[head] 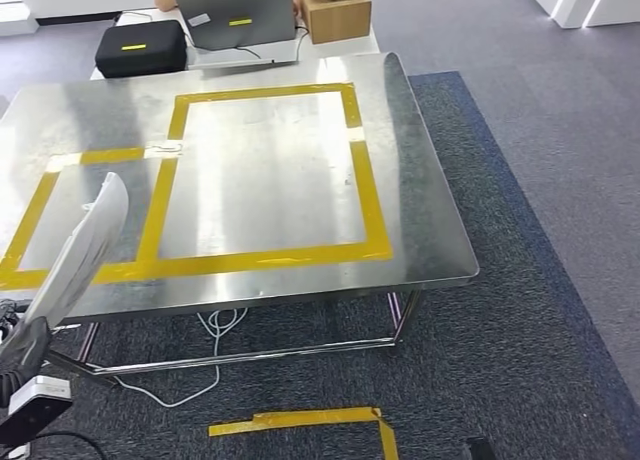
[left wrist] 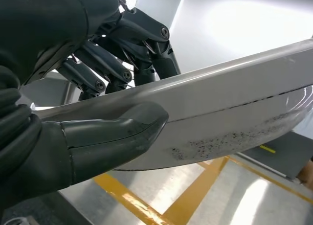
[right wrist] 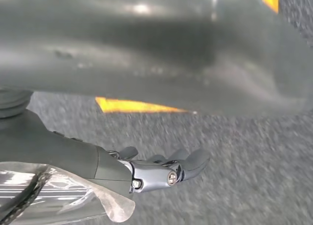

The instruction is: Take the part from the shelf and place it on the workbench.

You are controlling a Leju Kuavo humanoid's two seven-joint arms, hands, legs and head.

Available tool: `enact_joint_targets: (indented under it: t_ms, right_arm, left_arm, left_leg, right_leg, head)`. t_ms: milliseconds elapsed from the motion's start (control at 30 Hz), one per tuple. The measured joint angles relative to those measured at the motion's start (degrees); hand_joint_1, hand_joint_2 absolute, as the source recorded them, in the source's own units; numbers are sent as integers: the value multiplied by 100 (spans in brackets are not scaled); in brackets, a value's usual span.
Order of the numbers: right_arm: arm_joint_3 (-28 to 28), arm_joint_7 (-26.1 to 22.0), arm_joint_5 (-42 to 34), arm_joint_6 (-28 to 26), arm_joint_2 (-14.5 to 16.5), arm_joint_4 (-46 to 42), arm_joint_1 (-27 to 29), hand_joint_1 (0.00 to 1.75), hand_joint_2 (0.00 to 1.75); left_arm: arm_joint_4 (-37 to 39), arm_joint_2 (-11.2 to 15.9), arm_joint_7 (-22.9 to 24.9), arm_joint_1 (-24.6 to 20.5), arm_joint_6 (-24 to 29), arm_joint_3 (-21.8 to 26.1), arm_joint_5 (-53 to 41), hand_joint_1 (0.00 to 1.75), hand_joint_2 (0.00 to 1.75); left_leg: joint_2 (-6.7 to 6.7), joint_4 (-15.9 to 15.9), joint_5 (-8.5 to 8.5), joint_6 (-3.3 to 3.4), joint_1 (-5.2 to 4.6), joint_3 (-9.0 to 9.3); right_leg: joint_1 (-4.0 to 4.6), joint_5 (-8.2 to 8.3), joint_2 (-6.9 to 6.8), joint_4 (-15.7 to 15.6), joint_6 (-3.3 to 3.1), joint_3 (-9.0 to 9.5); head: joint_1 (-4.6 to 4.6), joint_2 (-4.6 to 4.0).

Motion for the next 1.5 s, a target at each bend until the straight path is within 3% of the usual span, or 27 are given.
enact_joint_targets:
  t_ms: [67,100,133,167,233,300,333,433,600,900,1200,1500]
  right_arm:
    - [-3,-1,-13,3,-1,0,15,0,0]
    - [-8,-3,-42,20,-1,0,17,0,0]
    - [-16,-4,-79,43,-1,0,15,0,0]
    - [-29,-7,-119,67,-1,0,8,0,0]
    - [-62,-14,-162,95,4,0,-10,0,0]
    - [-83,-21,-168,99,12,0,-20,0,0]
    - [-90,-23,-168,99,13,0,-19,0,0]
    - [-119,-27,-170,99,5,0,-14,0,0]
    - [-139,-35,-173,120,8,0,-5,0,0]
    - [-173,15,-205,173,8,0,-12,0,0]
    - [-207,128,-203,183,8,0,-23,0,0]
    - [-232,213,-153,195,8,0,-34,0,0]
  left_arm:
    - [2,-4,2,-14,-6,-5,10,175,175]
    - [2,-5,5,-9,-16,-7,19,175,175]
    - [3,-6,9,-3,-28,-8,32,175,175]
    - [3,-6,14,2,-41,-7,49,175,175]
    - [3,-7,30,5,-67,4,78,175,175]
    - [3,-8,48,8,-86,27,113,175,175]
    - [3,-10,61,14,-96,41,139,175,175]
    - [3,-28,90,38,-133,91,256,175,175]
    - [3,-62,134,39,-219,216,414,175,175]
    - [118,-77,301,-17,-447,645,637,175,175]
    - [600,-188,422,-176,-633,1199,446,175,175]
    - [1653,-197,520,-568,-916,2072,134,175,175]
  left_leg:
    - [187,702,-290,-31,16,-328]
    - [219,877,-316,-34,21,-406]
    - [232,844,-235,-28,22,-381]
    - [241,596,-65,-8,20,-248]
    - [276,-138,259,73,-8,138]
    - [316,-592,346,127,-39,357]
    - [325,-649,323,116,-45,377]
    - [317,-682,322,68,-43,377]
    - [320,-682,308,114,-48,380]
    - [321,-680,306,127,-53,386]
    - [323,-684,310,125,-40,393]
    - [324,-684,310,125,-36,394]
  right_leg:
    - [25,-26,-134,0,-32,13]
    - [35,-37,-188,1,-37,20]
    - [42,-46,-230,1,-37,28]
    - [48,-55,-269,1,-34,43]
    - [66,-75,-315,2,-15,70]
    - [89,-97,-336,13,17,64]
    - [100,-102,-339,14,17,53]
    - [98,-94,-341,-18,8,64]
    - [95,-65,-333,-83,62,96]
    - [91,-53,-333,-100,83,103]
    - [105,-54,-333,-99,81,107]
    - [108,-56,-331,-98,80,108]
  head:
    - [-8,0]
    - [-9,0]
    - [-9,0]
    - [-10,0]
    - [-8,-1]
    - [-6,-1]
    - [-4,-1]
    - [1,0]
    - [1,0]
    - [-2,0]
    - [-3,0]
    - [-2,0]
